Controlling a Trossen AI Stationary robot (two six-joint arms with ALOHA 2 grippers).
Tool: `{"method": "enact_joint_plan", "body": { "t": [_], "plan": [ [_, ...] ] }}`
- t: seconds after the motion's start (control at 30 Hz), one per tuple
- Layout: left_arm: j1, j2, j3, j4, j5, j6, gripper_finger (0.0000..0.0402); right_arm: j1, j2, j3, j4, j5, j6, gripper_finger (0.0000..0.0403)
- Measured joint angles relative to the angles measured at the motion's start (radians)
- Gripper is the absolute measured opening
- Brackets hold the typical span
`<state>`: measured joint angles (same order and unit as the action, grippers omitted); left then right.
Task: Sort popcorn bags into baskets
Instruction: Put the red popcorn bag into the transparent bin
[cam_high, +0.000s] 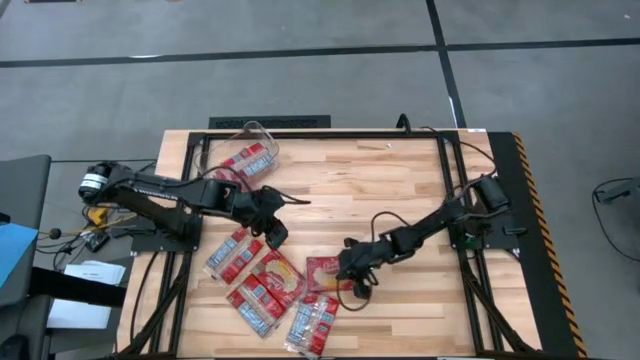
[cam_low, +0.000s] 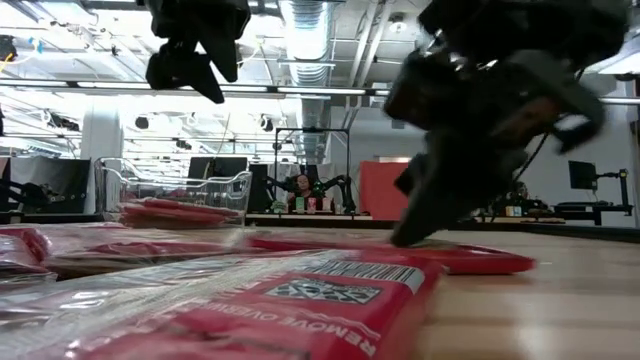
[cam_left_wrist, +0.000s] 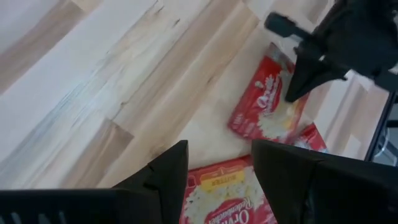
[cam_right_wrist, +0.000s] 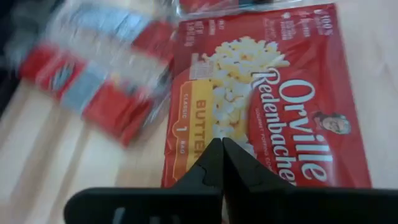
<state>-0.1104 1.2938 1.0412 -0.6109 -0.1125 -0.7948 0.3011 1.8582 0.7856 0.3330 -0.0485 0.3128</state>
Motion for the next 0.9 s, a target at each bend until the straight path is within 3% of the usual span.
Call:
{"method": "enact_joint_plan", "body": {
  "t": [0.27,0.5,0.67,0.9],
  "plan": [
    [-0.060,-0.001,-0.067,0.064,-0.154,-0.123,0.0171,-0.109,-0.005,0.006,-0.038,0.048,0.072,0.0034],
    [-0.021,0.000,-0.363,0.453,-0.188,-0.285,0.0217,-0.173,-0.030,0.004,-0.100,0.045,0.027,0.0025],
    [0.033,0.030,-0.509,0.707,-0.164,-0.387,0.0255,-0.189,-0.029,0.004,-0.094,0.039,0.019,0.0019],
    [0.040,0.168,-0.497,0.763,-0.109,-0.425,0.0270,-0.221,-0.021,0.004,-0.054,0.046,-0.003,0.0035]
  ]
}}
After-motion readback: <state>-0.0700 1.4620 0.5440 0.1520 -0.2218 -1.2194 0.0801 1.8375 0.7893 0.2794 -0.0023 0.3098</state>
